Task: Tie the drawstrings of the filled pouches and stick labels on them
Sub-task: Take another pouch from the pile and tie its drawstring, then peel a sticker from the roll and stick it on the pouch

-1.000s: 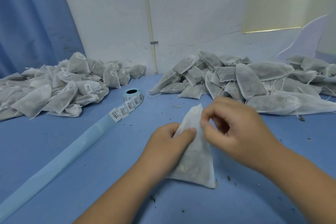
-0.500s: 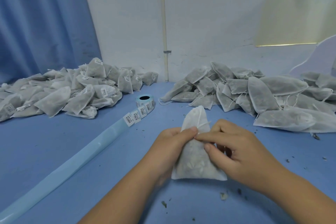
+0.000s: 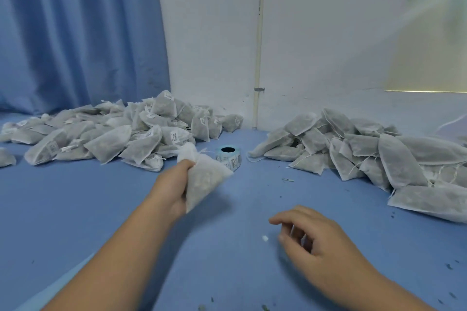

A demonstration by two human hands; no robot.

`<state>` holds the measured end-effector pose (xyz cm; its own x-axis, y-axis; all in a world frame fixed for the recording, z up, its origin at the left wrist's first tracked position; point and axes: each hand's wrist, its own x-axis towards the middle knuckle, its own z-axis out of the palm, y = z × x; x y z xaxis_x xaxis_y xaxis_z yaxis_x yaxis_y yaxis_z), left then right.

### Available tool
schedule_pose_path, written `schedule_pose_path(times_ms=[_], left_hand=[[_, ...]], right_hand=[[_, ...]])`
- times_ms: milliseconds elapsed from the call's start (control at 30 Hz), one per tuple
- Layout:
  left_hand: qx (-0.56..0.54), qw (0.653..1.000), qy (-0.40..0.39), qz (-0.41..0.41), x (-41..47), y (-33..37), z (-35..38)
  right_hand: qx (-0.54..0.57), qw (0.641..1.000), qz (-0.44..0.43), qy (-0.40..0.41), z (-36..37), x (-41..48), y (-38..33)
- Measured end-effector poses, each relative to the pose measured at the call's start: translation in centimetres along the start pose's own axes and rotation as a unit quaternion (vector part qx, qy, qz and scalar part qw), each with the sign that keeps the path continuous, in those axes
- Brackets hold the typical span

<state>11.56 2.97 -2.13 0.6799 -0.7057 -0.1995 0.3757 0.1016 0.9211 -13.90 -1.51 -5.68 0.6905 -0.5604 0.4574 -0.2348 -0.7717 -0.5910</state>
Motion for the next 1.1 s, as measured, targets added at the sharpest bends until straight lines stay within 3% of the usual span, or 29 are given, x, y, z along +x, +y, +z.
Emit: schedule_pose_path(times_ms=[67, 167, 367, 633, 933, 1100], left_hand=[[-0.103, 0.994, -0.019, -0.033, 1.4, 0.9, -1.7], [-0.168, 0.983, -0.041, -0.063, 2.8, 0.9, -2.9], [-0.148, 0.977, -0.085, -0.128, 4.2, 0.5, -3.8], [-0.128, 0.960, -0.179, -0.171, 5.4, -0.5, -3.4], [-0.140, 0.966, -0.157, -0.153, 5.2, -0.9, -3.6], [-0.121, 0.976, -0.118, -0.139, 5.1, -0.9, -3.7]], right_hand=[[-0.015, 0.999, 0.011, -0.027, 1.6, 1.8, -0.5], [-0.006, 0.998, 0.061, -0.032, 4.2, 5.6, -1.1], [0.028, 0.983, 0.180, -0.010, 9.0, 14.7, -0.8], [0.082, 0.971, 0.221, 0.028, 12.4, 17.9, 0.4], [0.262, 0.928, 0.265, 0.018, 11.7, 17.8, 1.7], [0.283, 0.913, 0.293, 0.030, 11.3, 17.7, 1.7]])
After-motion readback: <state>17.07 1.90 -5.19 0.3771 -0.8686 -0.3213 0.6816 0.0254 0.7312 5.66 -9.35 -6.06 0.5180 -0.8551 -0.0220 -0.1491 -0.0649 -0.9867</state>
